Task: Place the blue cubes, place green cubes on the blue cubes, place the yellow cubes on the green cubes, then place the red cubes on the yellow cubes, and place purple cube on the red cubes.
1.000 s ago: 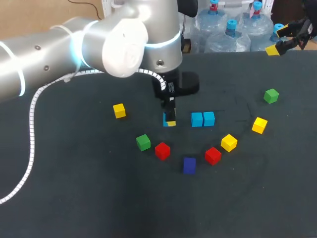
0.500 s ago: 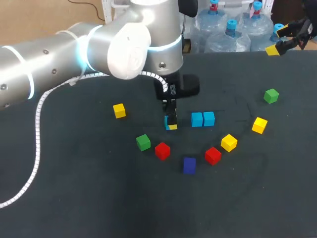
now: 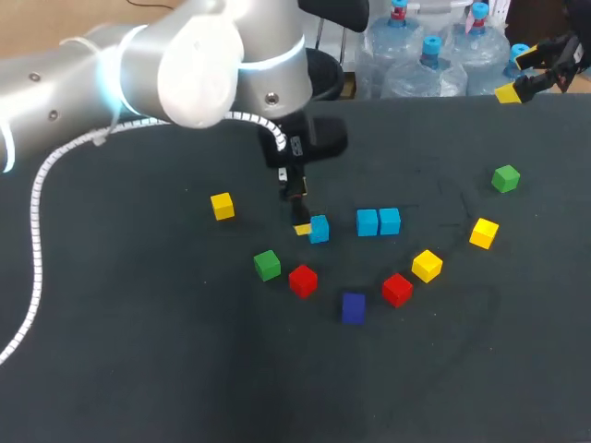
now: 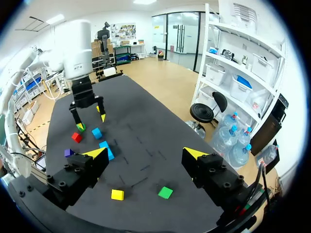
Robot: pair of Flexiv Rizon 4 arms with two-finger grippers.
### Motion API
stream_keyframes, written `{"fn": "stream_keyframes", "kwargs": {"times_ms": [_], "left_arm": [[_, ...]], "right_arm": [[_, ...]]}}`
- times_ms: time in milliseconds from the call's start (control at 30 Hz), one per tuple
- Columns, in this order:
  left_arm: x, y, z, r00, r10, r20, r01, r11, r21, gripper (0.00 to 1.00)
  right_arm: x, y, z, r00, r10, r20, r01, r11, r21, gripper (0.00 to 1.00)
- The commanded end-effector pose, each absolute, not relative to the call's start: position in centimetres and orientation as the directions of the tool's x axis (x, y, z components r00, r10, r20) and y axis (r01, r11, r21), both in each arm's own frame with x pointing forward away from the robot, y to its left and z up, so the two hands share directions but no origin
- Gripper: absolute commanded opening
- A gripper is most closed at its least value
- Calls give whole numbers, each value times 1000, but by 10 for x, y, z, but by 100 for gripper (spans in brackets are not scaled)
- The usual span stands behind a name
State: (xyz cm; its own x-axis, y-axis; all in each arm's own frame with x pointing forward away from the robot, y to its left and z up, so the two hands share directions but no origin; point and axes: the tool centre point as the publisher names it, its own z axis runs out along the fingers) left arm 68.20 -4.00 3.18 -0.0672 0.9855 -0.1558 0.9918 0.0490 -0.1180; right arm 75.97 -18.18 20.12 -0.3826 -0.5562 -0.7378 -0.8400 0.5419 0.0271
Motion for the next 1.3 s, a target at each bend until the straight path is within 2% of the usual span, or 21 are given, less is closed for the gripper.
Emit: {"fn": "stream_keyframes", "kwargs": {"times_ms": [33,733,800,867,900,933,1067,1200,1233,1267,1300], "left_arm": [[674,-44,33,-68,986,-154,991,50,-122,100],[679,-47,7,-115,982,-151,986,94,-141,100],[680,-47,7,-116,981,-155,986,95,-138,93],[680,-47,7,-117,981,-155,986,96,-136,71],[680,-47,7,-117,981,-155,986,96,-135,49],[681,-48,7,-120,982,-150,985,98,-142,44],[681,-48,5,-118,982,-148,982,93,-165,34],[680,-49,5,-111,983,-149,980,84,-179,43],[680,-49,5,-111,983,-149,980,84,-179,17],[680,-49,5,-110,983,-149,980,83,-179,0],[680,-49,5,-109,983,-149,981,82,-178,0]], "right_arm": [[759,-182,201,-382,-556,-738,-840,542,26,100],[759,-182,201,-382,-556,-738,-840,542,26,100],[759,-182,201,-382,-556,-738,-840,542,26,100],[759,-182,201,-382,-556,-738,-840,542,26,100],[759,-182,201,-382,-556,-738,-840,542,26,100],[759,-182,201,-382,-556,-738,-840,542,26,100],[759,-182,201,-382,-556,-738,-840,542,26,100],[759,-182,201,-382,-556,-738,-840,542,26,100],[759,-182,201,-382,-556,-738,-840,542,26,100],[759,-182,201,-382,-556,-738,-840,542,26,100],[759,-182,201,-382,-556,-738,-840,542,26,100]]}}
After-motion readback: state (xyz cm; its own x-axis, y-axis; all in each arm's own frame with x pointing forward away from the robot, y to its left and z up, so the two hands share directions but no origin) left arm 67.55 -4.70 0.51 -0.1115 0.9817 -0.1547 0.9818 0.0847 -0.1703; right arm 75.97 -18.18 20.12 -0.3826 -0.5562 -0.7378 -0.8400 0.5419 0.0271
